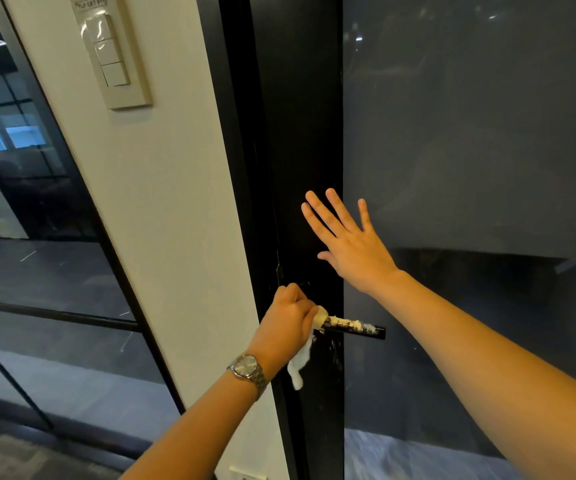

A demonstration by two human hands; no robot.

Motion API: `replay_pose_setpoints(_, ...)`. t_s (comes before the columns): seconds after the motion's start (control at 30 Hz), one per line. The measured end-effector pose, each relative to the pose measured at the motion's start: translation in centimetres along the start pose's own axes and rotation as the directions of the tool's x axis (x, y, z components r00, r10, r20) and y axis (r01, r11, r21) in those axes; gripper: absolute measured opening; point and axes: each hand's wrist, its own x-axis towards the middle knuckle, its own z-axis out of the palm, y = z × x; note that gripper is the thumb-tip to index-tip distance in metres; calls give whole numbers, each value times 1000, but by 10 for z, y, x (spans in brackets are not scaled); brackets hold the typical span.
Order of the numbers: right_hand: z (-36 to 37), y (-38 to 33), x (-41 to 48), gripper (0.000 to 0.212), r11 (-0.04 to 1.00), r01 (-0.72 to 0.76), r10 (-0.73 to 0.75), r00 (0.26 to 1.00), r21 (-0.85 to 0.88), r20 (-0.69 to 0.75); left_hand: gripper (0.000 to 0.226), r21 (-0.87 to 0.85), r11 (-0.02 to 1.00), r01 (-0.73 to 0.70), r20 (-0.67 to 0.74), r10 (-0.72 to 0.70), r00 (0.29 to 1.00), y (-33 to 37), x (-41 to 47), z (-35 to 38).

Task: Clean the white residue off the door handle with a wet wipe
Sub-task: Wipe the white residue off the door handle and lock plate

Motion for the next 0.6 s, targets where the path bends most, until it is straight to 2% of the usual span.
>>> replay_pose_setpoints(0.1, 0, 0, 0, 91, 1000, -6, 6, 1000, -3, 2, 25, -34, 997, 75, 51, -73, 996, 13, -1, -1)
replay_pose_setpoints(0.2, -1, 0, 0, 92, 1000, -5, 5, 1000, -3, 12, 14, -22, 1000, -16, 65, 18, 998, 25, -1, 2)
replay_pose_setpoints(0.27, -3, 1, 0, 92, 1000, 4, -4, 1000, 4, 14, 3, 12, 999, -46, 128, 44, 991, 19, 2, -8)
replay_pose_setpoints(0.4, -6, 1, 0, 92, 999, 1, -2, 999, 33, 35, 15, 13, 996, 89, 219, -89, 972, 23, 8, -3)
replay_pose_setpoints(0.5, -9, 2, -1, 91, 999, 4, -7, 998, 47, 60, 22, -31, 995, 94, 275, -82, 958, 36, 10, 10)
replay_pose_setpoints(0.57, -11, 5, -1, 90, 999, 19, -22, 997, 45, 74, 13, 54, 998, -35, 246, 20, 969, 26, 14, 8)
replay_pose_setpoints(0.6, -11, 6, -1, 90, 999, 23, -26, 997, 43, 77, 22, 119, 990, -76, 192, 52, 980, 21, 17, 6)
